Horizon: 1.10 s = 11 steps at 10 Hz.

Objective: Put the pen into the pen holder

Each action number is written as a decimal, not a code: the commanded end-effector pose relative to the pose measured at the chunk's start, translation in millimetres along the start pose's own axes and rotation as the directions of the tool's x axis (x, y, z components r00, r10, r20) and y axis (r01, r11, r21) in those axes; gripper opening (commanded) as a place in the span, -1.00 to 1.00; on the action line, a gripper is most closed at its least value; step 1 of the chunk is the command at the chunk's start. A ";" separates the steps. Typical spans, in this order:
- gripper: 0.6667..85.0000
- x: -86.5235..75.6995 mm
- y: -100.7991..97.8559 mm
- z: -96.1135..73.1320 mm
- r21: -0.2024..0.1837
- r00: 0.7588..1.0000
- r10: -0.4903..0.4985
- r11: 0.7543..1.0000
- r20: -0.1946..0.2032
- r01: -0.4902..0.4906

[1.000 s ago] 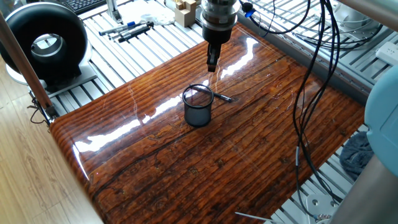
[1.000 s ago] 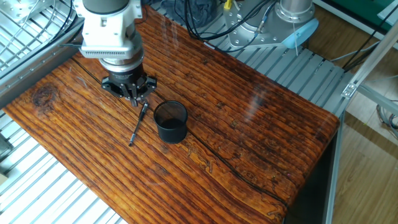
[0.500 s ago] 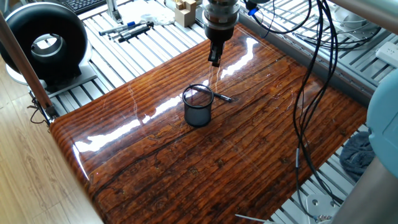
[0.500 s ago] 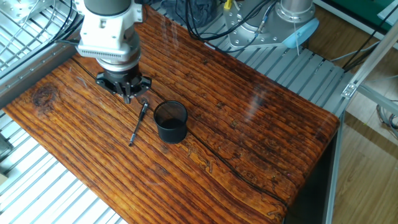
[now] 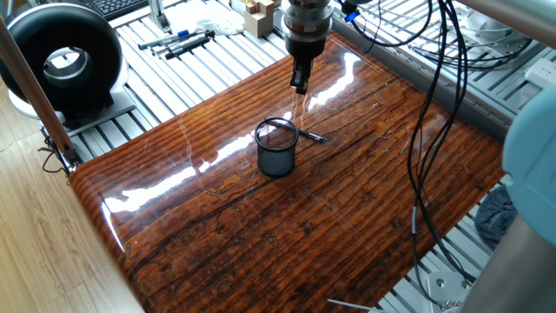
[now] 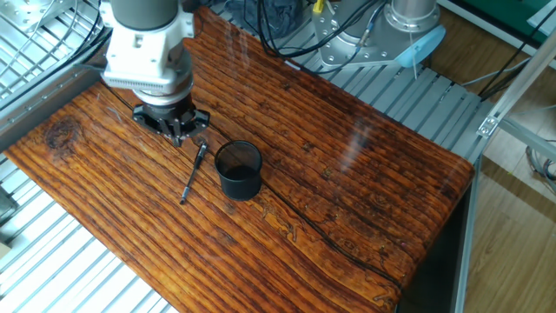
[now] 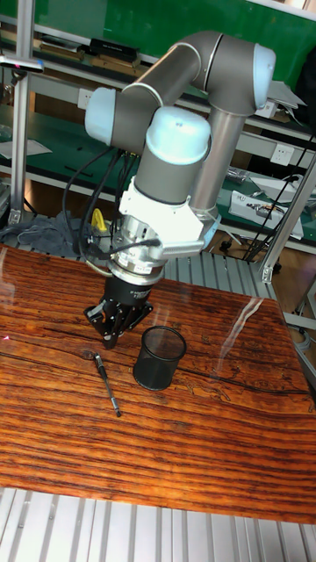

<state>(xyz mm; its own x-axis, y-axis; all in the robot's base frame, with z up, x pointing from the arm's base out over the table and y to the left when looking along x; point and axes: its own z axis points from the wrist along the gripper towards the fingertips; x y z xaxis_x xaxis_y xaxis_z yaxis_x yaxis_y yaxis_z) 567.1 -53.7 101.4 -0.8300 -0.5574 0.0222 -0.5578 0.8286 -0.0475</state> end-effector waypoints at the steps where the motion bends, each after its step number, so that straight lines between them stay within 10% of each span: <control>1: -0.74 -3.7 8.6 9.7 -0.070 0.999 0.047 0.996 -0.019 -0.048; 5: -0.53 -10.4 15.7 24.9 -0.137 0.989 0.144 0.980 -0.026 -0.146; 11: -0.29 -26.3 12.1 54.0 -0.108 0.986 0.165 0.980 -0.010 -0.165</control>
<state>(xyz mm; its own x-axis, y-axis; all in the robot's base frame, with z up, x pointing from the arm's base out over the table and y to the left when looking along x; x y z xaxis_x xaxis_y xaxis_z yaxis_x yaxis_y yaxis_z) 576.2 -36.8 58.3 -0.9043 -0.4249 0.0415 -0.4226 0.9047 0.0545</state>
